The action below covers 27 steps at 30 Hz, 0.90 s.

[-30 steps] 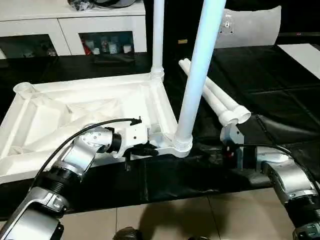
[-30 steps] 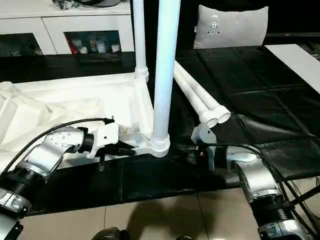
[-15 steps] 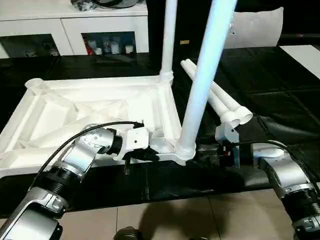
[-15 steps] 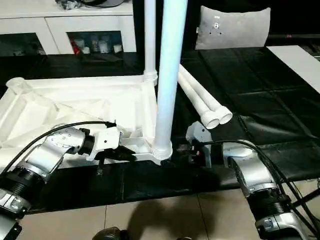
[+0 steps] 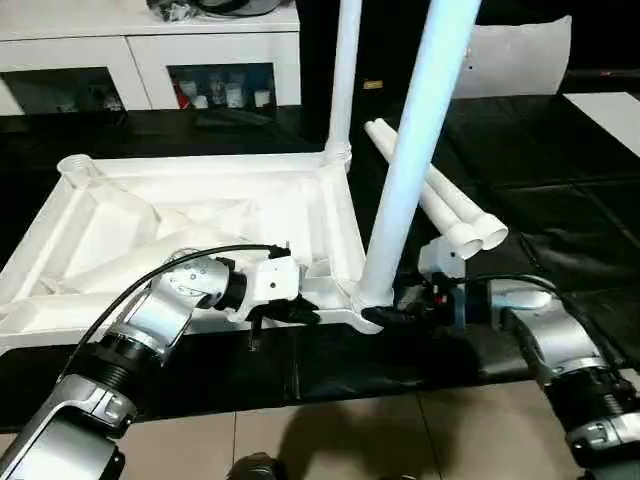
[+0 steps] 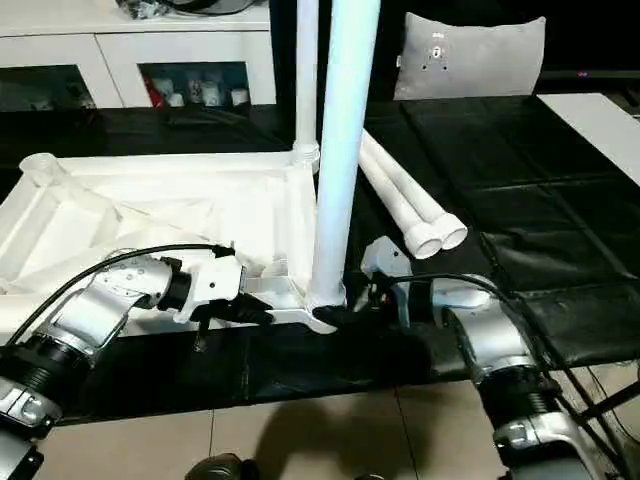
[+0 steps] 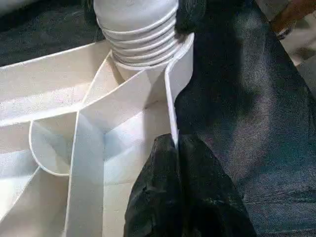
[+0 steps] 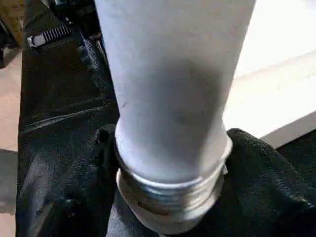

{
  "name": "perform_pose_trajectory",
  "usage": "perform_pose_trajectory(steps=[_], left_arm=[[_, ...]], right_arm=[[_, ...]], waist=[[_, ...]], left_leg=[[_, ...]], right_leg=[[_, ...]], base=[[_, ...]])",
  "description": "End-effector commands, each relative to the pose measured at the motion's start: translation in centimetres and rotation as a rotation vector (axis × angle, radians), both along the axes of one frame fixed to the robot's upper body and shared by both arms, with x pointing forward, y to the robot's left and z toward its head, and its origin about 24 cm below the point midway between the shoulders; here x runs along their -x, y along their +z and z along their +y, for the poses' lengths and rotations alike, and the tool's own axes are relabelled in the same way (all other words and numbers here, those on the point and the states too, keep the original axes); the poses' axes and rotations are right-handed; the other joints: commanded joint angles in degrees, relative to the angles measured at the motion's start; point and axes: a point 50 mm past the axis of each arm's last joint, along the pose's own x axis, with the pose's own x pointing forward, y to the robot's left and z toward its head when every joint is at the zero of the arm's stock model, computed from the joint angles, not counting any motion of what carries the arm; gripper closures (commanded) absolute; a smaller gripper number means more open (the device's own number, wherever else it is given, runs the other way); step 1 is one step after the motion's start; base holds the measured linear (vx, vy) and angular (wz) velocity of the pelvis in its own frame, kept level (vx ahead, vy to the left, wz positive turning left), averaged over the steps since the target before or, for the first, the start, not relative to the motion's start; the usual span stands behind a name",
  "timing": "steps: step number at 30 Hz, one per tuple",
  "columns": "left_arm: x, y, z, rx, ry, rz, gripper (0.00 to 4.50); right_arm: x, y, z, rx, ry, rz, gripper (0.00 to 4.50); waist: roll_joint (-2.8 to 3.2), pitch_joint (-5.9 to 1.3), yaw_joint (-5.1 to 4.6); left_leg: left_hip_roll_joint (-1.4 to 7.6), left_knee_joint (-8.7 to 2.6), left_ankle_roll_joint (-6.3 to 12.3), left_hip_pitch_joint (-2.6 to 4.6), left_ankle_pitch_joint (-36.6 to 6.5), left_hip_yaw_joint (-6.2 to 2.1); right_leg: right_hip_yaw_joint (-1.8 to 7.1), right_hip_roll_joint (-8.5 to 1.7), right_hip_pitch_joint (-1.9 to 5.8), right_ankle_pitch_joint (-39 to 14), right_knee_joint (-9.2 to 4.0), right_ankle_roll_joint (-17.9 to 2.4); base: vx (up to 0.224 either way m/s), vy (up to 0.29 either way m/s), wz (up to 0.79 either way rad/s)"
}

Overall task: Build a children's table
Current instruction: Rotate leg to tighten

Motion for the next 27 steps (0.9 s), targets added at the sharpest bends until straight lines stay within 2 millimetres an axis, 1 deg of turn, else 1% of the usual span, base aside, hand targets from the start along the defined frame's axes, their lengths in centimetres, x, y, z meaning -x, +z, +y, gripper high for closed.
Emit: perform_pose_trajectory(steps=[1,4,5,6,7,8,9,10,12,13,14,16,17,18,19,20,21,22,23,24,25,26,27], left_arm=[[0.9,-0.6,-0.6,-0.047,-0.082,0.018,4.5],[0.9,-0.7,-0.6,-0.051,-0.08,0.02,4.5],[0.9,-0.7,-0.5,-0.052,-0.079,0.021,4.5],[0.9,-0.7,-0.5,-0.052,-0.079,0.021,4.5],[0.9,-0.7,-0.5,-0.051,-0.078,0.022,4.5],[1.0,-0.7,-0.5,-0.047,-0.07,0.025,4.5],[1.0,-0.7,-0.5,-0.043,-0.057,0.026,4.5],[1.0,-0.7,-0.5,-0.043,-0.057,0.026,4.5],[0.8,-0.6,-0.5,0.003,0.011,0.049,4.5],[0.7,-0.5,-0.6,0.014,0.024,0.052,4.5],[0.5,-0.2,-0.8,0.053,0.071,0.056,4.5],[0.4,-0.1,-0.9,0.067,0.093,0.056,4.5],[0.2,0.1,-1.2,0.09,0.133,0.055,4.5],[-0.1,0.4,-1.8,0.127,0.207,0.049,4.5],[-0.3,0.5,-2.2,0.145,0.246,0.046,4.5],[-0.5,0.6,-2.6,0.154,0.292,0.034,4.5],[-0.6,0.6,-2.8,0.158,0.321,0.026,4.5],[-0.8,0.6,-3.1,0.168,0.358,0.019,4.5],[-1.1,0.7,-3.5,0.185,0.404,0.013,4.5],[-1.3,0.9,-3.9,0.202,0.451,0.006,4.5],[-1.4,1.0,-4.1,0.215,0.486,0.003,4.5],[-1.4,1.0,-4.1,0.215,0.486,0.003,4.5],[-1.6,1.2,-4.7,0.235,0.531,-0.004,4.5]], right_arm=[[-0.5,0.5,0.0,0.012,-0.004,-0.03,1.45],[-0.5,0.5,0.1,0.011,0.0,-0.028,1.7],[-0.5,0.4,0.1,0.01,0.005,-0.027,1.72],[-0.4,0.4,0.1,0.009,0.007,-0.027,1.72],[-0.4,0.4,0.2,0.005,0.011,-0.022,1.73],[-0.3,0.3,0.2,0.0,0.016,-0.014,1.75],[-0.1,0.2,0.3,-0.006,0.02,-0.005,1.76],[-0.1,0.2,0.3,-0.006,0.02,-0.005,1.76],[0.3,0.0,0.7,-0.037,0.006,0.026,1.76],[0.4,-0.1,0.8,-0.04,-0.002,0.032,1.76],[0.4,-0.3,1.4,-0.042,-0.039,0.049,1.76],[0.4,-0.4,1.6,-0.038,-0.064,0.053,1.76],[0.2,-0.6,2.2,-0.032,-0.11,0.057,1.77],[-0.3,-0.9,3.4,-0.036,-0.206,0.055,1.77],[-0.6,-0.9,4.0,-0.04,-0.258,0.052,1.77],[-1.0,-1.0,4.8,-0.048,-0.321,0.057,1.77],[-1.2,-1.0,5.1,-0.046,-0.347,0.053,1.77],[-1.5,-1.0,5.4,-0.047,-0.382,0.049,1.77],[-1.8,-1.1,5.8,-0.054,-0.429,0.053,1.78],[-2.2,-1.1,6.1,-0.063,-0.476,0.057,1.78],[-2.4,-1.1,6.2,-0.068,-0.514,0.061,1.78],[-2.4,-1.1,6.2,-0.068,-0.514,0.061,1.78],[-2.8,-1.2,6.4,-0.055,-0.566,0.059,1.78]], waist=[[-0.22,-4.59,-0.39],[-0.17,-4.57,-0.42],[-0.31,-4.63,-0.4],[-0.22,-4.62,-0.38],[-0.44,-4.63,-0.42],[-0.33,-4.63,-0.38],[-0.53,-4.61,-0.39],[-0.49,-4.61,-0.41],[-0.31,-4.59,-0.42],[-0.36,-4.54,-0.39],[-0.13,-4.46,-0.46],[-0.29,-4.27,-0.63],[-0.18,-4.07,-0.86],[0.18,-3.78,-1.33],[0.09,-3.65,-1.8],[0.24,-3.65,-2.17],[-0.04,-3.51,-2.85],[-0.09,-3.51,-3.12],[-0.02,-3.47,-3.53],[0.04,-3.52,-3.86],[-0.06,-3.58,-4.16],[-0.03,-3.56,-4.31],[-0.03,-3.61,-4.52]], left_leg=[[3.99,-3.88,1.24,1.63,-13.8,-1.66],[4.01,-3.95,1.13,1.63,-14.0,-1.69],[4.03,-3.93,1.19,1.67,-13.7,-1.68],[4.04,-3.91,1.27,1.69,-13.6,-1.67],[4.03,-3.92,1.36,1.65,-13.4,-1.64],[4.03,-3.87,1.46,1.61,-13.2,-1.65],[4.0,-3.83,1.66,1.61,-12.9,-1.58],[4.0,-3.82,1.7,1.59,-12.9,-1.58],[4.06,-3.85,1.71,1.62,-12.7,-1.6],[4.05,-3.86,1.75,1.64,-12.7,-1.55],[4.03,-3.91,1.6,1.62,-12.8,-1.57],[3.95,-4.08,1.16,1.68,-14.6,-1.62],[3.9,-4.29,0.4,1.77,-16.3,-1.73],[3.91,-4.51,-0.67,1.82,-17.8,-1.87],[3.84,-4.66,-1.38,1.72,-18.8,-2.0],[3.55,-4.63,-2.42,1.93,-20.9,-2.38],[3.46,-4.72,-2.99,1.97,-22.4,-2.54],[3.44,-4.7,-3.08,2.01,-22.8,-2.56],[3.43,-4.63,-3.09,2.02,-22.7,-2.53],[3.38,-4.63,-2.97,1.89,-22.6,-2.61],[3.28,-4.54,-2.59,1.93,-22.5,-2.58],[3.28,-4.54,-2.41,1.95,-22.5,-2.49],[3.3,-4.52,-2.08,1.82,-22.0,-2.48]], right_leg=[[2.58,-4.54,2.22,-13.6,-3.68,-12.7],[2.58,-4.49,2.22,-13.9,-3.67,-12.5],[2.57,-4.49,2.23,-13.6,-3.62,-12.5],[2.59,-4.49,2.19,-13.3,-3.58,-12.6],[2.58,-4.47,2.22,-13.2,-3.58,-12.6],[2.59,-4.53,2.24,-13.1,-3.51,-12.7],[2.6,-4.51,2.21,-13.2,-3.52,-12.7],[2.6,-4.52,2.25,-13.3,-3.51,-12.7],[2.6,-4.47,2.2,-13.4,-3.52,-12.6],[2.63,-4.43,2.15,-13.4,-3.55,-12.7],[2.64,-4.38,2.14,-13.4,-3.48,-12.7],[2.6,-4.38,2.02,-15.9,-3.9,-12.3],[2.66,-4.44,1.99,-18.7,-4.17,-11.5],[2.76,-4.4,1.75,-20.8,-4.36,-10.8],[2.68,-4.41,1.75,-21.8,-4.29,-10.9],[2.42,-4.7,1.73,-25.7,-4.76,-9.7],[2.32,-4.61,1.63,-28.2,-5.11,-8.6],[2.31,-4.62,1.65,-28.9,-5.24,-8.1],[2.39,-4.64,1.49,-29.3,-5.44,-7.7],[2.28,-4.64,1.61,-29.0,-5.49,-7.6],[2.24,-4.58,1.53,-28.6,-5.71,-7.5],[2.3,-4.51,1.43,-28.2,-5.75,-7.6],[2.32,-4.48,1.54,-27.0,-5.66,-7.9]], base=[[0.0,0.0,0.0],[0.0,0.0,0.0],[0.0,0.0,0.0],[0.0,0.0,0.0],[0.0,0.0,0.0],[0.0,0.0,0.0],[0.0,0.0,0.0],[0.0,0.0,0.0],[0.0,0.0,0.0],[0.0,0.0,0.0],[0.0,0.0,0.0],[0.0,0.0,0.0],[0.0,0.0,0.0],[0.0,0.0,0.0],[0.0,0.0,0.0],[0.0,0.0,0.0],[0.0,0.0,0.0],[0.0,0.0,0.0],[0.0,0.0,0.0],[0.0,0.0,0.0],[0.0,0.0,0.0],[0.0,0.0,0.0],[0.0,0.0,0.0]])
